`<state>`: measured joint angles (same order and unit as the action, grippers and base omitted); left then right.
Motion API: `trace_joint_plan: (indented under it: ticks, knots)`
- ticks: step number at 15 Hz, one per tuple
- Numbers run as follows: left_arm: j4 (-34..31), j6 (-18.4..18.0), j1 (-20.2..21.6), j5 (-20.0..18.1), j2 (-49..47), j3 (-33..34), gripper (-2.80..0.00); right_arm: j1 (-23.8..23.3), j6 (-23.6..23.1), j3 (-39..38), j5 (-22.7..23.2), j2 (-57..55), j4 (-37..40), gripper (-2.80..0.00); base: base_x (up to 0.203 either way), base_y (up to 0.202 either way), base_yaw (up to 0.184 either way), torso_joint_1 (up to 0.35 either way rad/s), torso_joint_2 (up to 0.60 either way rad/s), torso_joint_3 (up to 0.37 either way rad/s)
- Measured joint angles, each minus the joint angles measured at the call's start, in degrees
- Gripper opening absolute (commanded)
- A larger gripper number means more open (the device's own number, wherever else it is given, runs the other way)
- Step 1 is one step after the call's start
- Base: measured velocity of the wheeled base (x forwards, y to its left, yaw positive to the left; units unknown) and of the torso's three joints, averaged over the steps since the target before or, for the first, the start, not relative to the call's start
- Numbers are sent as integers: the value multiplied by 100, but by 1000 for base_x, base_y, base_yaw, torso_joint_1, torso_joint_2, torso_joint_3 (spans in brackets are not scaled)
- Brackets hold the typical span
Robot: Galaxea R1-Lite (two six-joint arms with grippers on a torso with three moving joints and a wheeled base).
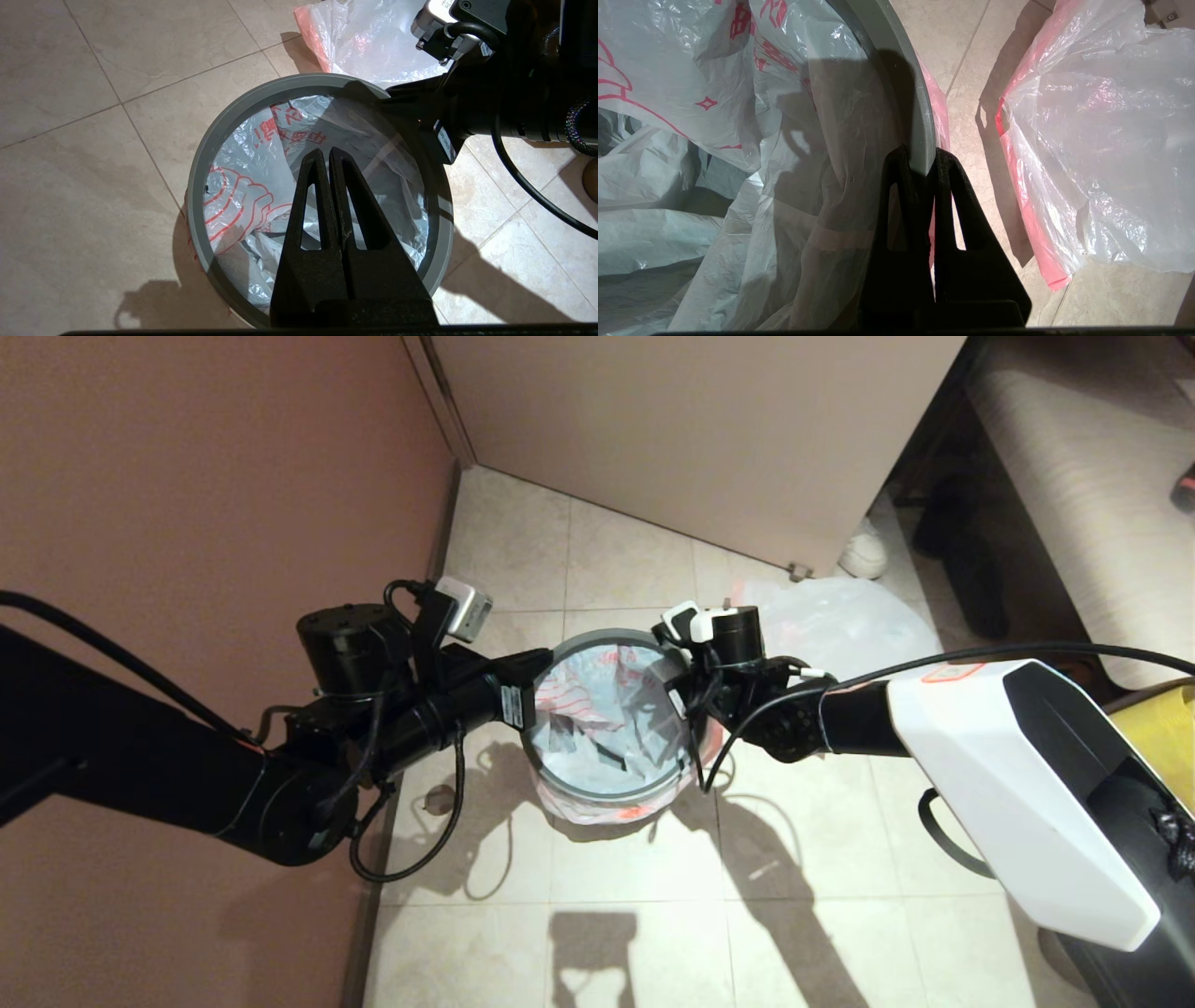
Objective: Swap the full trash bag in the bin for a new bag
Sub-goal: Place the trash can ring on the trash can
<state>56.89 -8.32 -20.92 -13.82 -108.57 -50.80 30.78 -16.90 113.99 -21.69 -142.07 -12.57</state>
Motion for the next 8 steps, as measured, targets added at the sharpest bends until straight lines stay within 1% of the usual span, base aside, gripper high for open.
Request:
trace_joint_plan:
  ticks: [8]
  knots:
    - [2, -8, -18, 2, -44, 6, -280, 20, -7, 4, 25, -160, -24, -280, 0, 0, 0, 0, 0, 0]
